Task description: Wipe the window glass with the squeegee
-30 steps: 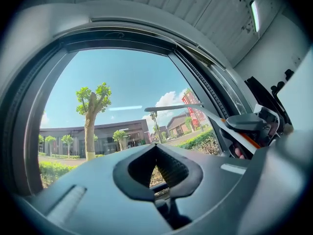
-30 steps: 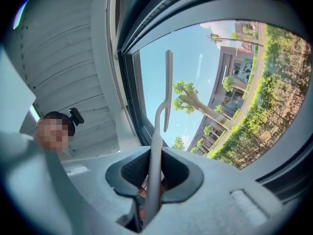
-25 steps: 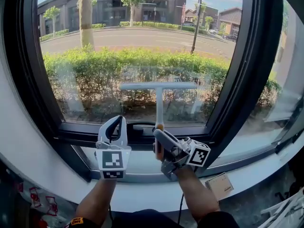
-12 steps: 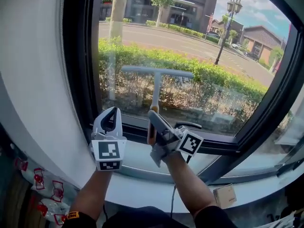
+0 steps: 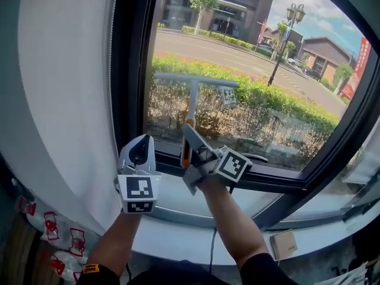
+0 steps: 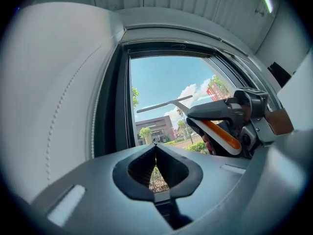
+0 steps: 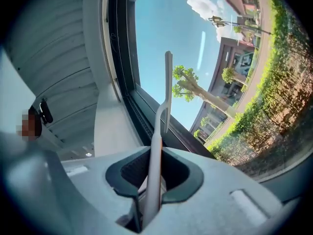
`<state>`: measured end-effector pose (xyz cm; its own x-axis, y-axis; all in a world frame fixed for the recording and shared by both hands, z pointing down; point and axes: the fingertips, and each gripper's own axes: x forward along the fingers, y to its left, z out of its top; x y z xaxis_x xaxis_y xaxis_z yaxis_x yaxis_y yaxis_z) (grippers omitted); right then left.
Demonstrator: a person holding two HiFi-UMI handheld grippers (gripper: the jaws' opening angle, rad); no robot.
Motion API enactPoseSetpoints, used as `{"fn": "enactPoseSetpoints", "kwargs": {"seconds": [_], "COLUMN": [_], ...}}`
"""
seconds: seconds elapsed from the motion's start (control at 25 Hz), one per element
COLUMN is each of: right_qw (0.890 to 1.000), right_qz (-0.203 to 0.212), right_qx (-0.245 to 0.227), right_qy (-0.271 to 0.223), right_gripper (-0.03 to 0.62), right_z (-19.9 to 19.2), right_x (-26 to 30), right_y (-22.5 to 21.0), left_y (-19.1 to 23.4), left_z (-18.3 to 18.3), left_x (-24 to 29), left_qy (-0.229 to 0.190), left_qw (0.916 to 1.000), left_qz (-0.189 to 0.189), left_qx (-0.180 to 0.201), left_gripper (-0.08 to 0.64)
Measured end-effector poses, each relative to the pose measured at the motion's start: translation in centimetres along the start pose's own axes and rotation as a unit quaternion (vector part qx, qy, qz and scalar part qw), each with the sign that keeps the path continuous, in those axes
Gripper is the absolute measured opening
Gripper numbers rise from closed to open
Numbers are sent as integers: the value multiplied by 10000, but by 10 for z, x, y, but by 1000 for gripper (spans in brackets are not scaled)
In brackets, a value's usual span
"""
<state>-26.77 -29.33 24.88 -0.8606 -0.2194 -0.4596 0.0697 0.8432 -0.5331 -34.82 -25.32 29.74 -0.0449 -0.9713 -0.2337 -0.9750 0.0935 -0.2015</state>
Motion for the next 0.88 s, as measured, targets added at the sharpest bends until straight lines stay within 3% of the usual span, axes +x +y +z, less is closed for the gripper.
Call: {"fn": "enactPoseSetpoints", "kwargs": {"seconds": [0.44, 0.88], "right_qw": [9989, 9883], "right_qz": [-348, -1060], "right_qx": [282, 1058], "right_qy": [120, 280], "right_gripper": [49, 49], "right_z": [-48, -132], "right_x": [-14, -75], "right_y": [-29, -78], "left_y": [0, -26], "left_z": [-45, -123], "left_x": [-5, -11], "left_qy": [322, 1185], "left_qw": [9991, 9909], "left_qz": [-187, -422], "left_qx": [-191, -481], "left_gripper": [11, 11]}}
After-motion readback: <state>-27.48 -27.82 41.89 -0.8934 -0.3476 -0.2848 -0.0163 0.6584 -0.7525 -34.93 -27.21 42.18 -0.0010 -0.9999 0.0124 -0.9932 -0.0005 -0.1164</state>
